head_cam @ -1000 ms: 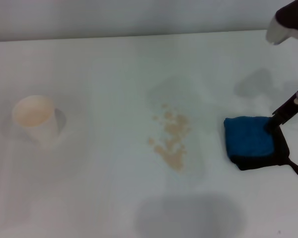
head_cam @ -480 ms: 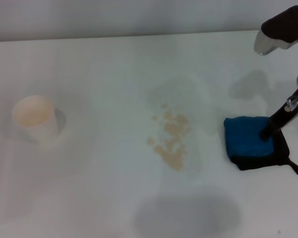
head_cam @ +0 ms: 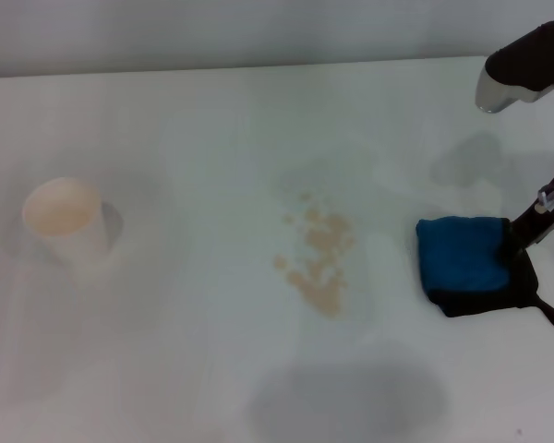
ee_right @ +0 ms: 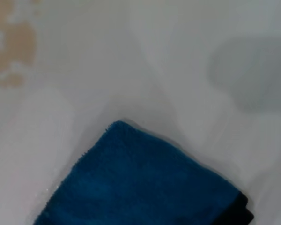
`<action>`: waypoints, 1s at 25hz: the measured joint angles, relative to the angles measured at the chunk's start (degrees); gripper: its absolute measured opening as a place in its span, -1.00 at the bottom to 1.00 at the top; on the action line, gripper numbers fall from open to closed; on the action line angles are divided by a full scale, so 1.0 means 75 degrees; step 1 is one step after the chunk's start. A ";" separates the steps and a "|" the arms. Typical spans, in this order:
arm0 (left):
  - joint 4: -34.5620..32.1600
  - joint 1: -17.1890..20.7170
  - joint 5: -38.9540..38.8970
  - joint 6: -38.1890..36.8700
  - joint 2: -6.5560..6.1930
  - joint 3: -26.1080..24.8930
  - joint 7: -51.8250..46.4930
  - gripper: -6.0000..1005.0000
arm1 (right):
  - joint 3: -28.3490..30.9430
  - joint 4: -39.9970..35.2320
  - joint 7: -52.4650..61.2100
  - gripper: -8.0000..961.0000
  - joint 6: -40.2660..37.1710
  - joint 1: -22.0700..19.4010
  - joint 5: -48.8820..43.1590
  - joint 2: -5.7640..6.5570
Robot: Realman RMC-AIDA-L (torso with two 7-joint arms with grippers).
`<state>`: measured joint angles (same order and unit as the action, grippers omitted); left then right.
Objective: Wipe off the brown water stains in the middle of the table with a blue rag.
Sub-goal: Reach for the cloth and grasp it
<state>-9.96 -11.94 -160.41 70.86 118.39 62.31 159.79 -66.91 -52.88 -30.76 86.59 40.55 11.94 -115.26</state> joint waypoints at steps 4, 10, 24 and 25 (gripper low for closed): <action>-0.0008 -0.0009 0.0009 -0.0010 0.0000 0.0000 0.0000 0.75 | -0.0057 0.0061 0.0002 0.12 -0.0031 0.0010 -0.0001 -0.0003; -0.0008 -0.0056 0.0013 -0.0015 0.0000 0.0000 0.0000 0.75 | -0.0097 0.0299 -0.0079 0.08 -0.0081 0.0104 0.0037 -0.0006; -0.0015 -0.0155 0.0013 -0.0011 0.0012 0.0000 -0.0012 0.74 | -0.0103 0.0635 -0.0260 -0.05 -0.0343 0.0311 0.0065 -0.0019; -0.0016 -0.0166 0.0013 -0.0012 0.0012 0.0000 -0.0012 0.74 | -0.0098 0.0638 -0.0262 -0.06 -0.0360 0.0312 0.0067 -0.0019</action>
<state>-10.08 -13.19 -160.31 70.77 118.48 62.31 159.70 -67.64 -48.09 -32.72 83.89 42.89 12.44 -115.41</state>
